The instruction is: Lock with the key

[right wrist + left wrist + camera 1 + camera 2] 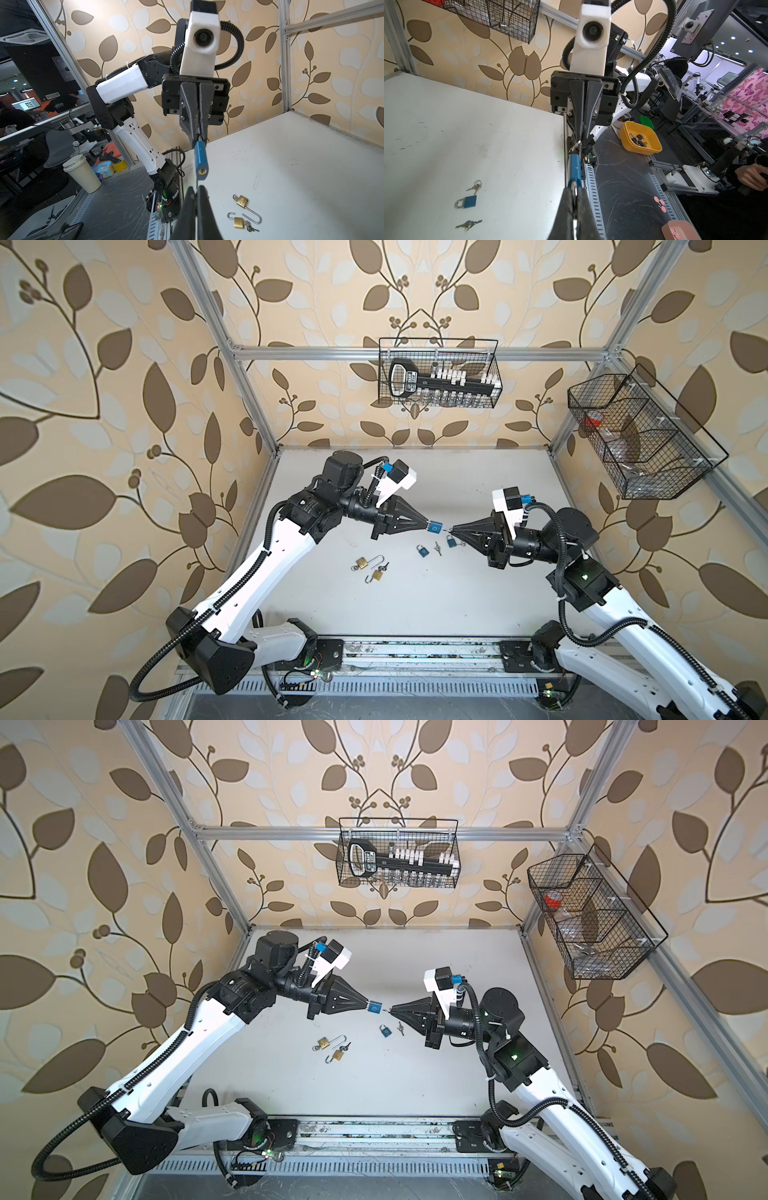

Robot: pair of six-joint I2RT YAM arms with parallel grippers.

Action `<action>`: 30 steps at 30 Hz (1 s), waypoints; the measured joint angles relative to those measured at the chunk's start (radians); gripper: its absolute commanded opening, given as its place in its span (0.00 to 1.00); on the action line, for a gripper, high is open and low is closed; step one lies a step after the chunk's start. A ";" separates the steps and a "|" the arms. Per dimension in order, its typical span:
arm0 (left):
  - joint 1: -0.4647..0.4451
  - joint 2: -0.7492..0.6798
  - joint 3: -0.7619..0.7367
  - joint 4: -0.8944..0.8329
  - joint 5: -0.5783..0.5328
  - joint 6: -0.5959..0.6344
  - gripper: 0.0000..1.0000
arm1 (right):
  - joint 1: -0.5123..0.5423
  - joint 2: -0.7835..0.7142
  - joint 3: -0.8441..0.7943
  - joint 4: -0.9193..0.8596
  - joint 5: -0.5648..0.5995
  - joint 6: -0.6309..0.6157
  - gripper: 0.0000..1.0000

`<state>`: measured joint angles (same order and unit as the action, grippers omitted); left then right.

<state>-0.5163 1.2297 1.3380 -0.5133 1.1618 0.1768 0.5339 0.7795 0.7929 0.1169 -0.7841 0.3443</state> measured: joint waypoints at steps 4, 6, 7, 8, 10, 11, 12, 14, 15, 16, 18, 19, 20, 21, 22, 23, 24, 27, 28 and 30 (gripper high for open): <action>0.014 0.000 0.000 -0.050 -0.016 0.031 0.00 | 0.000 -0.006 0.000 -0.005 0.011 -0.013 0.00; 0.019 0.000 0.005 -0.092 -0.043 0.055 0.00 | 0.000 -0.007 -0.001 -0.011 0.033 -0.021 0.00; 0.020 0.004 0.010 -0.123 -0.061 0.070 0.00 | 0.000 -0.008 -0.002 -0.016 0.050 -0.023 0.00; 0.020 0.010 0.016 -0.154 -0.085 0.084 0.00 | 0.000 -0.010 -0.003 -0.025 0.074 -0.028 0.00; 0.020 0.030 0.029 -0.208 -0.143 0.105 0.00 | 0.000 -0.014 -0.005 -0.044 0.129 -0.037 0.00; 0.020 0.048 0.040 -0.240 -0.177 0.114 0.00 | 0.000 -0.016 -0.008 -0.052 0.163 -0.043 0.00; 0.020 0.072 0.050 -0.271 -0.209 0.126 0.00 | 0.000 -0.020 -0.013 -0.062 0.202 -0.051 0.00; 0.020 0.131 0.063 -0.323 -0.274 0.144 0.00 | 0.000 -0.025 -0.024 -0.082 0.282 -0.058 0.00; 0.020 0.159 0.063 -0.342 -0.307 0.150 0.00 | 0.000 -0.025 -0.031 -0.092 0.330 -0.061 0.00; 0.020 0.193 0.063 -0.366 -0.346 0.156 0.00 | 0.000 -0.025 -0.038 -0.102 0.385 -0.061 0.00; 0.018 0.256 0.063 -0.402 -0.418 0.164 0.00 | -0.003 -0.029 -0.064 -0.116 0.501 -0.048 0.00; 0.017 0.288 0.063 -0.420 -0.453 0.168 0.00 | -0.011 -0.034 -0.085 -0.122 0.560 -0.035 0.00; 0.013 0.314 0.063 -0.432 -0.483 0.170 0.00 | -0.021 -0.037 -0.103 -0.126 0.599 -0.024 0.00; 0.011 0.337 0.063 -0.443 -0.510 0.173 0.00 | -0.039 -0.040 -0.129 -0.132 0.639 -0.011 0.00; 0.008 0.360 0.063 -0.454 -0.539 0.177 0.00 | -0.061 -0.039 -0.153 -0.135 0.666 0.002 0.00; 0.005 0.379 0.063 -0.461 -0.560 0.180 0.00 | -0.080 -0.038 -0.172 -0.139 0.681 0.014 0.00; -0.002 0.399 0.063 -0.468 -0.581 0.180 0.00 | -0.104 -0.034 -0.194 -0.145 0.688 0.028 0.00; -0.008 0.461 0.063 -0.480 -0.621 0.180 0.00 | -0.163 -0.028 -0.248 -0.152 0.687 0.064 0.00; -0.009 0.484 0.063 -0.484 -0.624 0.181 0.00 | -0.177 -0.028 -0.264 -0.153 0.683 0.076 0.00; -0.009 0.534 0.063 -0.492 -0.630 0.183 0.00 | -0.195 -0.028 -0.285 -0.153 0.673 0.094 0.00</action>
<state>-0.5251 1.7638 1.4010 -1.0054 0.5320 0.3603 0.3393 0.7513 0.5079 -0.0357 -0.1112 0.4385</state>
